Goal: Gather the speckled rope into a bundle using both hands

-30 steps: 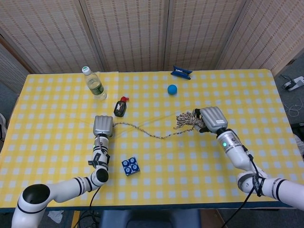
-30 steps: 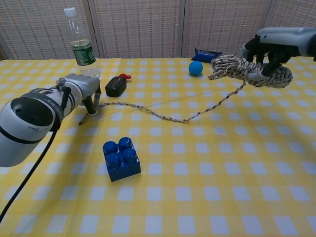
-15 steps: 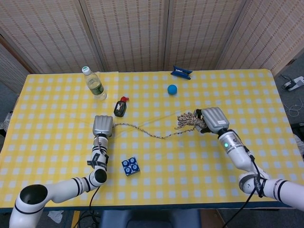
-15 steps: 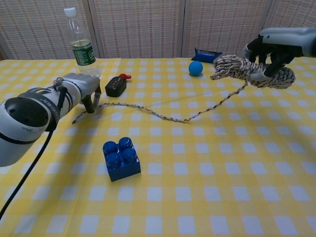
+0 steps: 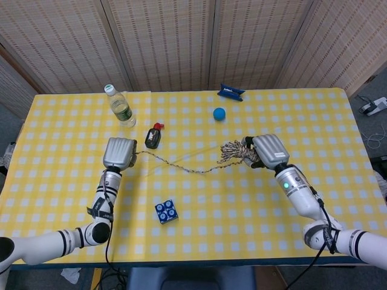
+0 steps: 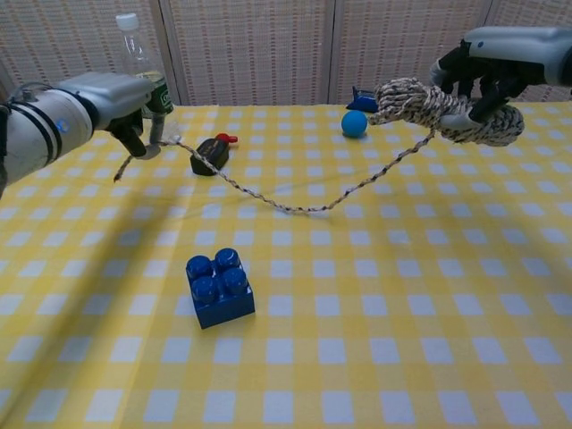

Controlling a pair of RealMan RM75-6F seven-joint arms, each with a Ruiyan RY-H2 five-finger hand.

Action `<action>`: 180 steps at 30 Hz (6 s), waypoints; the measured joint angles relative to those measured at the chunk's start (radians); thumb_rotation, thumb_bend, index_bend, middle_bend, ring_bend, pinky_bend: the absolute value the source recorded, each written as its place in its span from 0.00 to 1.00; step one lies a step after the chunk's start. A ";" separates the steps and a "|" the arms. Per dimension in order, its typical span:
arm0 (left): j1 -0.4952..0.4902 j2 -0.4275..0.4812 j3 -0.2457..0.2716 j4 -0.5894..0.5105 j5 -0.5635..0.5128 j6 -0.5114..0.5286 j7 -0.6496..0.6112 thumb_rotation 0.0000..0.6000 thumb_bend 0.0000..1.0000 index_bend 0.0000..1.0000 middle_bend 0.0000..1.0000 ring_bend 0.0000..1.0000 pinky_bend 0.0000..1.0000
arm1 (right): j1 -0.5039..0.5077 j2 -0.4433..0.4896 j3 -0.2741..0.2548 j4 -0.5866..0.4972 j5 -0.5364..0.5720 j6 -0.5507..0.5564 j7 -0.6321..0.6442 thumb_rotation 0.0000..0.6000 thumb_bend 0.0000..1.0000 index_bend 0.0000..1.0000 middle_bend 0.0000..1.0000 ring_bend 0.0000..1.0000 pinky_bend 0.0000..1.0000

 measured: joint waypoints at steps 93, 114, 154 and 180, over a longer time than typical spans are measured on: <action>-0.061 0.403 0.125 -0.195 -0.156 -0.281 -0.476 1.00 0.40 0.71 0.95 0.86 0.91 | 0.101 -0.324 0.087 0.181 -0.483 0.424 0.480 1.00 0.60 0.70 0.61 0.60 0.67; 0.023 0.457 0.150 -0.285 0.118 -0.092 -0.481 1.00 0.40 0.72 0.95 0.86 0.91 | 0.095 -0.381 0.170 0.144 -0.292 0.417 0.147 1.00 0.61 0.70 0.62 0.60 0.67; -0.049 0.368 -0.039 -0.364 0.564 -0.013 -0.720 1.00 0.40 0.71 0.95 0.85 0.91 | 0.154 -0.374 0.109 0.051 -0.228 0.166 0.091 1.00 0.59 0.71 0.62 0.60 0.67; -0.074 0.349 0.017 -0.193 0.180 -0.201 -0.589 1.00 0.40 0.70 0.95 0.85 0.91 | 0.113 -0.302 0.045 0.078 -0.477 0.286 0.475 1.00 0.56 0.74 0.65 0.60 0.67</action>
